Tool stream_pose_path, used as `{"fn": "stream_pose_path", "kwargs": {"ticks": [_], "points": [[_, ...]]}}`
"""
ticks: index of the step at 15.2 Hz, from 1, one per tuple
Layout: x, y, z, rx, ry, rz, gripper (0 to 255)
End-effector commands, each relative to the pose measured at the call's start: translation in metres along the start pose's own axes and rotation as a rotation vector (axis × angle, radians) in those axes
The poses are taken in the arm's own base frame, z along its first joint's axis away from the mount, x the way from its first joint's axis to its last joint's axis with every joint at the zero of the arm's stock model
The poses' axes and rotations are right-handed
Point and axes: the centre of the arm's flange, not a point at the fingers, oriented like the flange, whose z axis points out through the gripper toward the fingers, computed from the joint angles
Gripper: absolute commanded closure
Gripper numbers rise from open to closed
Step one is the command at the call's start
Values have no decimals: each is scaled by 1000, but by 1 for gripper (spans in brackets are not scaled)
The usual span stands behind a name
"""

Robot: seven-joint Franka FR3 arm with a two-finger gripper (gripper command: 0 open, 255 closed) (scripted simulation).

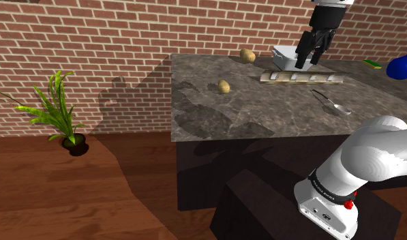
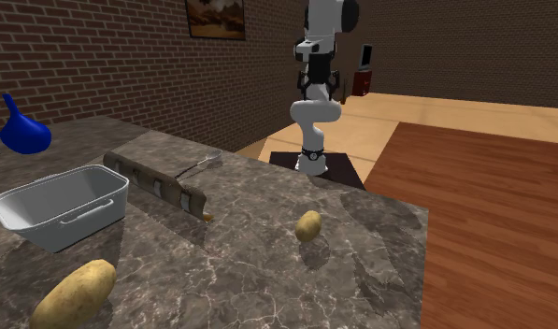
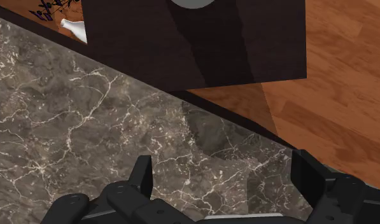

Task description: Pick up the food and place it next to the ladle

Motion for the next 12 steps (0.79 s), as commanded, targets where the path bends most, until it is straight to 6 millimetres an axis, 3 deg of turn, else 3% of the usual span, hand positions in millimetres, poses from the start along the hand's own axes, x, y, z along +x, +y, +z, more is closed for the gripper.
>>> {"fn": "stream_pose_path", "kwargs": {"ticks": [1,12], "points": [[0,0,0,0,0,0,0],[116,-8,77,-15,42,81,0]]}}
